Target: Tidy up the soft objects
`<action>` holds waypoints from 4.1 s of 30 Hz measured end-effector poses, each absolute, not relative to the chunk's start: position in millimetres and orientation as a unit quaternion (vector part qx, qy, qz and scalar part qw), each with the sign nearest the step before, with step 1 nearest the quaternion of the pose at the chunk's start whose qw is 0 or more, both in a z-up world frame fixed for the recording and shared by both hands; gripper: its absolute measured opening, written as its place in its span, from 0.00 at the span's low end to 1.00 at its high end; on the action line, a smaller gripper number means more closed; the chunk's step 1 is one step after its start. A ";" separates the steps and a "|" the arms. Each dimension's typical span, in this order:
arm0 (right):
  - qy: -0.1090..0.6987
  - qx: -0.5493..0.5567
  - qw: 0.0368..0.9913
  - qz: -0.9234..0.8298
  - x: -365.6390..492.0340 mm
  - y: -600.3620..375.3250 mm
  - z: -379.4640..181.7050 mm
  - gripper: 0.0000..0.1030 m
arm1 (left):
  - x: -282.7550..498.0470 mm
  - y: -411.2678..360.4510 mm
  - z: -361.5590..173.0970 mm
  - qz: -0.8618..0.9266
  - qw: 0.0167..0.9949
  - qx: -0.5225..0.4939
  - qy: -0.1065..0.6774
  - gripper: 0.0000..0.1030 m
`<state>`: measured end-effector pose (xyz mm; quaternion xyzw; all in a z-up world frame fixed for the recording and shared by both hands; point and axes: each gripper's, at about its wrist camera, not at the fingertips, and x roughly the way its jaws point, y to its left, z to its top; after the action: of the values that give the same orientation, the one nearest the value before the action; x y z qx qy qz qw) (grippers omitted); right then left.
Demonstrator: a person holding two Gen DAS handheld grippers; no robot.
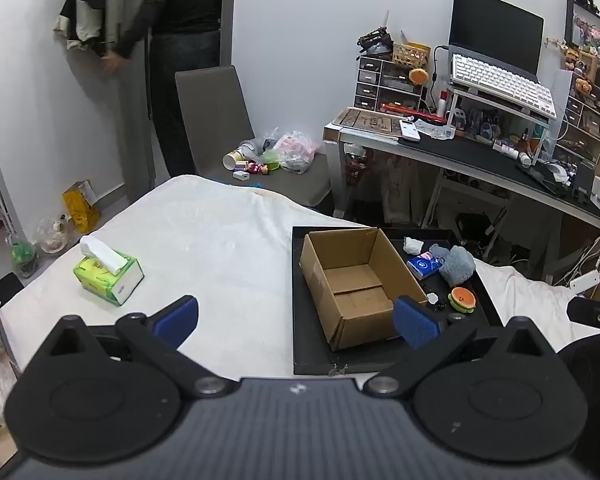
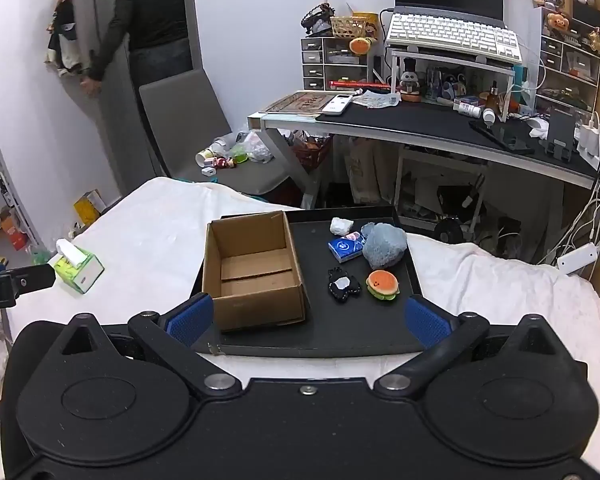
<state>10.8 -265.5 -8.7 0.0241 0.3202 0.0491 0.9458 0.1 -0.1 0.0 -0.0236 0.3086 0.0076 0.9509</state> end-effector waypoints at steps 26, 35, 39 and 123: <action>0.314 0.031 0.948 0.047 10.6 -269.3 -10.1 1.00 | -0.4 -3.2 2.3 -0.009 0.950 -0.021 0.312 1.00; 0.314 0.031 0.948 0.042 11.2 -268.6 -10.8 1.00 | -0.5 -2.6 1.7 -0.010 0.950 -0.021 0.311 1.00; 0.314 0.030 0.948 0.042 11.9 -268.6 -10.7 1.00 | 0.6 -1.9 1.6 -0.009 0.949 -0.023 0.313 1.00; 0.356 0.069 0.931 0.033 60.0 -291.4 -49.1 1.00 | 55.6 -15.5 -37.0 -0.019 0.936 -0.032 0.351 1.00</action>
<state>60.0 -291.4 -49.1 0.0692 0.3559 0.0328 0.9314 55.6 -15.5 -37.0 -0.0316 0.3507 -0.0191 0.9358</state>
